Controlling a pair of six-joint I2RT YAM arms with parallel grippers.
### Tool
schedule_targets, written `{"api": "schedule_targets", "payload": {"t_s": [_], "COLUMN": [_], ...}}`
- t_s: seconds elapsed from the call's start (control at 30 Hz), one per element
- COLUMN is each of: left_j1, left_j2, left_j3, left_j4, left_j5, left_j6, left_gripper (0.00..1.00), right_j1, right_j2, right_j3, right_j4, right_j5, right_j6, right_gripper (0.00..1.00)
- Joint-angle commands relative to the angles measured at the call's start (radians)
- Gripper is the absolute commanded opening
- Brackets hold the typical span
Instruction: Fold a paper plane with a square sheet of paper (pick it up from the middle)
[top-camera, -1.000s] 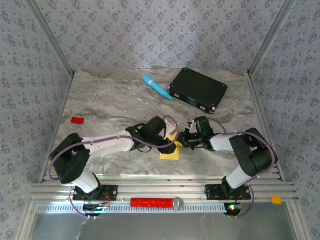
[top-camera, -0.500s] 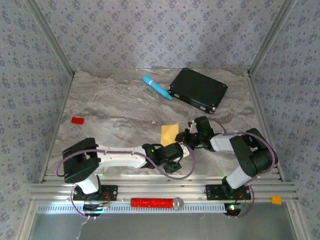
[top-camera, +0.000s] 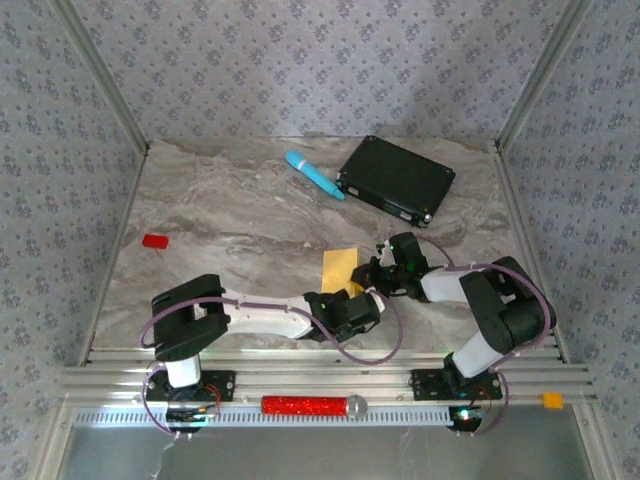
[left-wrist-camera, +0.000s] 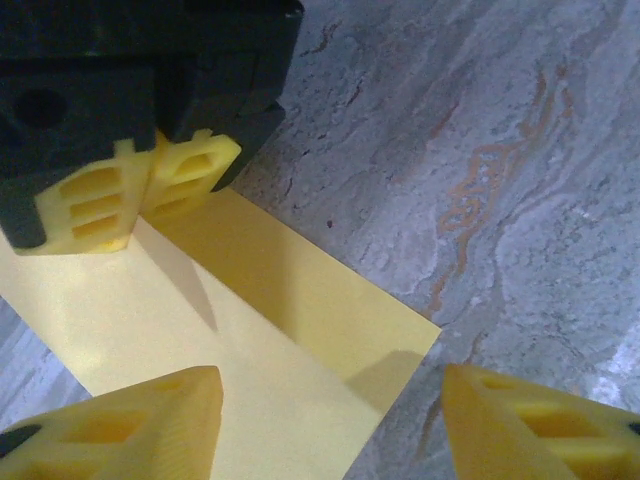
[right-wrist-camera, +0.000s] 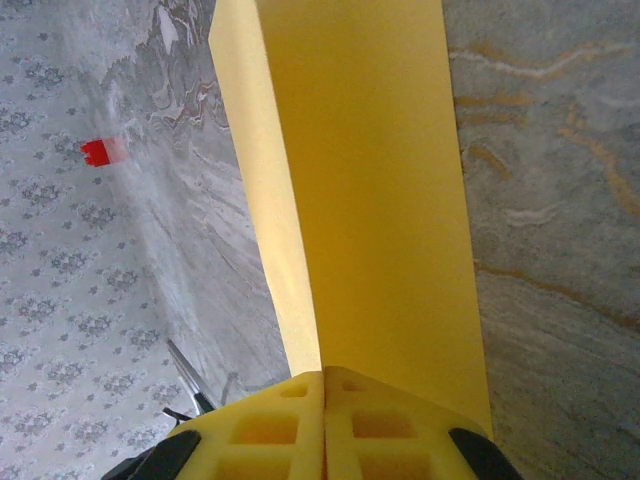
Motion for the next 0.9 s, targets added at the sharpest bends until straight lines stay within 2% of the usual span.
{"api": "schedule_targets", "payload": {"t_s": [0.0, 0.13, 0.33, 0.5, 0.63, 0.7, 0.87], "left_j1": [-0.011, -0.012, -0.011, 0.007, 0.047, 0.082, 0.235], "left_j2": [0.010, -0.002, -0.016, -0.040, -0.073, -0.099, -0.163], "left_j3": [0.017, 0.001, -0.012, -0.026, -0.044, -0.055, -0.113], "left_j4": [-0.019, -0.020, -0.011, 0.009, 0.031, 0.047, 0.132], "left_j5": [-0.029, -0.039, -0.075, -0.050, 0.054, 0.152, 0.512], "left_j6": [-0.003, -0.011, -0.024, -0.050, -0.083, -0.099, -0.200], "left_gripper": [0.53, 0.38, 0.09, 0.02, 0.00, 0.00, 0.00], "right_j1": [-0.005, -0.005, -0.002, -0.006, -0.023, -0.035, -0.055], "right_j2": [-0.018, -0.019, -0.029, -0.075, -0.178, -0.248, -0.444], "right_j3": [-0.003, -0.002, -0.001, -0.008, -0.011, -0.015, -0.048], "right_j4": [-0.020, -0.021, -0.021, -0.075, -0.248, -0.343, -0.546], "right_j5": [0.004, 0.004, 0.002, 0.025, 0.097, 0.144, 0.281], "right_j6": [0.013, 0.013, 0.014, -0.009, -0.076, -0.113, -0.177], "right_gripper": [0.08, 0.09, 0.12, 0.16, 0.25, 0.30, 0.34]}}
